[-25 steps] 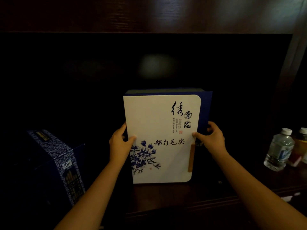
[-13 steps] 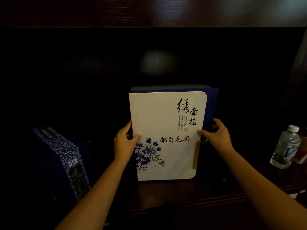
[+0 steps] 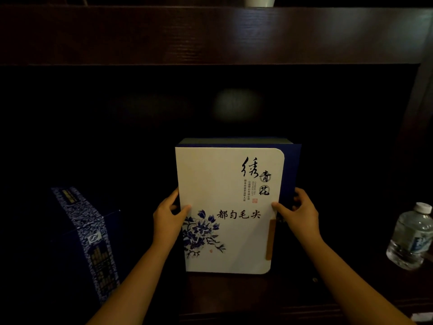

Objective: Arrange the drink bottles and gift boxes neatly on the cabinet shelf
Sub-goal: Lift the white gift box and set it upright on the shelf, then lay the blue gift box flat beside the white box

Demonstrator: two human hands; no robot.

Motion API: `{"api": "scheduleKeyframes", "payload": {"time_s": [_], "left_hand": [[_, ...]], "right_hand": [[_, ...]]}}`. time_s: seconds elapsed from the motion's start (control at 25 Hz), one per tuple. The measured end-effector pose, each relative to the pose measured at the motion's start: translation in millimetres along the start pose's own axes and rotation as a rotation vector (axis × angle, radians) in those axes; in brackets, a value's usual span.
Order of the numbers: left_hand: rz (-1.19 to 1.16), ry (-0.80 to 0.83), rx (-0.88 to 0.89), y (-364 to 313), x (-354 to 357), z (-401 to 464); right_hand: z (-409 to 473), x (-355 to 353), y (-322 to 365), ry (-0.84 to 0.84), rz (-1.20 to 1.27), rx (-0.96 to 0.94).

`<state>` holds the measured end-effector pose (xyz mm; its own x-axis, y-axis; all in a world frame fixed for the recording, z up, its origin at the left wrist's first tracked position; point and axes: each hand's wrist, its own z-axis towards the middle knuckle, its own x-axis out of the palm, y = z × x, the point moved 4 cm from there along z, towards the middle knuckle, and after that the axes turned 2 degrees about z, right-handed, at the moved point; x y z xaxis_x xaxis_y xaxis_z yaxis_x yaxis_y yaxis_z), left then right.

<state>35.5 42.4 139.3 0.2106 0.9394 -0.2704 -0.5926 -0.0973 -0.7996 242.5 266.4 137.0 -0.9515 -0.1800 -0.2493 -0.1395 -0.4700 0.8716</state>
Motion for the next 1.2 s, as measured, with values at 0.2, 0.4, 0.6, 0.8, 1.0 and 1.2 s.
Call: {"api": "scheduleKeyframes", "payload": {"time_s": [0.2, 0.4, 0.6, 0.8, 1.0, 1.2], "left_hand": [[-0.018, -0.007, -0.013, 0.9, -0.7, 0.4], [-0.038, 0.048, 0.011, 3.5, -12.7, -3.2], [-0.074, 0.125, 0.101, -13.2, -61.1, 5.0], [0.037, 0.156, 0.287, -19.5, -154.8, 18.9], [0.562, 0.376, 0.303, 21.6, -235.8, 38.1], [0.704, 0.695, 0.113, 76.3, -262.2, 39.0]], "right_hand": [[1.0, 1.6, -3.5, -0.012, 0.002, -0.014], [-4.6, 2.8, -1.0, -0.051, -0.010, -0.042], [-43.9, 0.6, 33.8, -0.331, 0.073, -0.102], [-121.4, 66.2, 101.3, -0.219, 0.188, -0.375], [-203.2, 185.3, 150.6, 0.287, 0.122, -0.446], [-255.9, 275.2, 165.2, 0.518, -0.042, -0.403]]}}
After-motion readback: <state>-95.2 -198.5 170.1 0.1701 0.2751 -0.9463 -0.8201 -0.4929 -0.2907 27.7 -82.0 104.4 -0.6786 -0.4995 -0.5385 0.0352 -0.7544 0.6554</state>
